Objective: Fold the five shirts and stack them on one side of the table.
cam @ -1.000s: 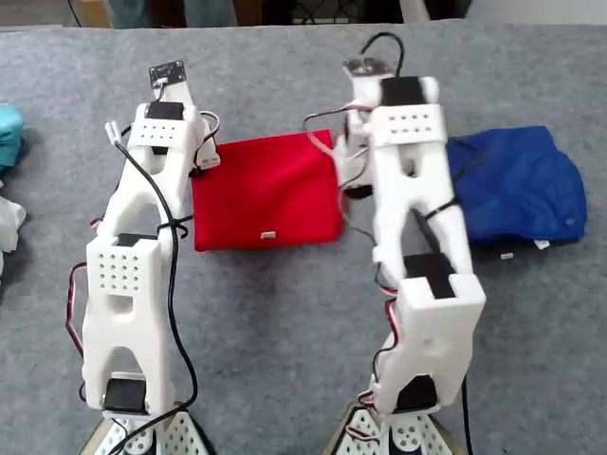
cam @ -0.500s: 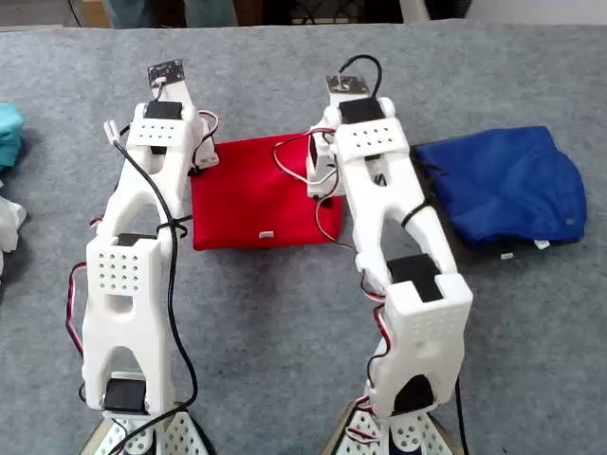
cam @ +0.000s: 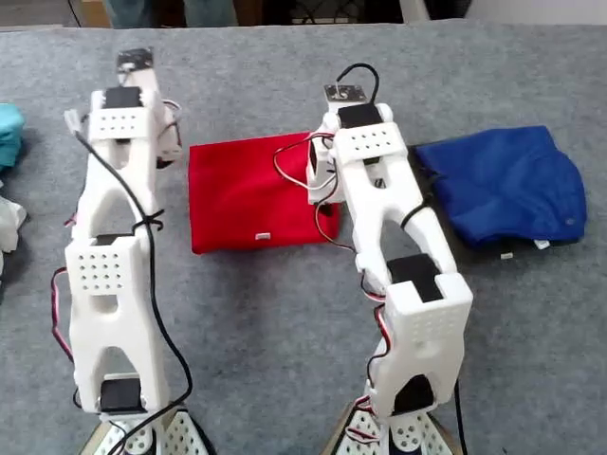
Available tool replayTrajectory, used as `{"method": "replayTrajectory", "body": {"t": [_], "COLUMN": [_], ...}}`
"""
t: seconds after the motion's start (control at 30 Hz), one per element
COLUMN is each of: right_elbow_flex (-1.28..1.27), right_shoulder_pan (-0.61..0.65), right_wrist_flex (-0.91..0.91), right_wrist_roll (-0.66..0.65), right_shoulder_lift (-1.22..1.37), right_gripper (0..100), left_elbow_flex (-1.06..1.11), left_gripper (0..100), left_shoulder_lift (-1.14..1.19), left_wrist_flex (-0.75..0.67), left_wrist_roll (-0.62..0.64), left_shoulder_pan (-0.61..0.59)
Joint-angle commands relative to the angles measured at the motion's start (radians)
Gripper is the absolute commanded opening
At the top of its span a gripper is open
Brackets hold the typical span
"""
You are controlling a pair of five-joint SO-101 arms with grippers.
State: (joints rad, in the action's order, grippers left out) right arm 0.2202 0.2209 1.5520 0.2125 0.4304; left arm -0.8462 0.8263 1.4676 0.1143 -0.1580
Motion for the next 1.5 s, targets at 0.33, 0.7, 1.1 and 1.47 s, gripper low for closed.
{"method": "replayTrajectory", "body": {"t": [0.33,0.7,1.1,1.47], "right_elbow_flex": [0.165,0.156,0.200,0.202], "right_shoulder_pan": [0.143,0.127,0.126,0.121], "right_wrist_flex": [0.028,-0.173,-0.176,-0.173], "right_wrist_roll": [0.120,0.132,0.132,0.146], "right_shoulder_lift": [-0.047,0.180,0.328,0.364], "right_gripper": [37.4,37.4,37.4,4.7], "left_elbow_flex": [-0.401,-0.400,-0.409,-0.409], "left_gripper": [3,3,3,3], "left_shoulder_lift": [-0.186,-0.201,-0.144,-0.130], "left_wrist_flex": [0.293,0.290,0.273,0.262], "left_wrist_roll": [-0.315,-0.361,-0.361,-0.361], "left_shoulder_pan": [-0.205,-0.236,-0.211,-0.216]}}
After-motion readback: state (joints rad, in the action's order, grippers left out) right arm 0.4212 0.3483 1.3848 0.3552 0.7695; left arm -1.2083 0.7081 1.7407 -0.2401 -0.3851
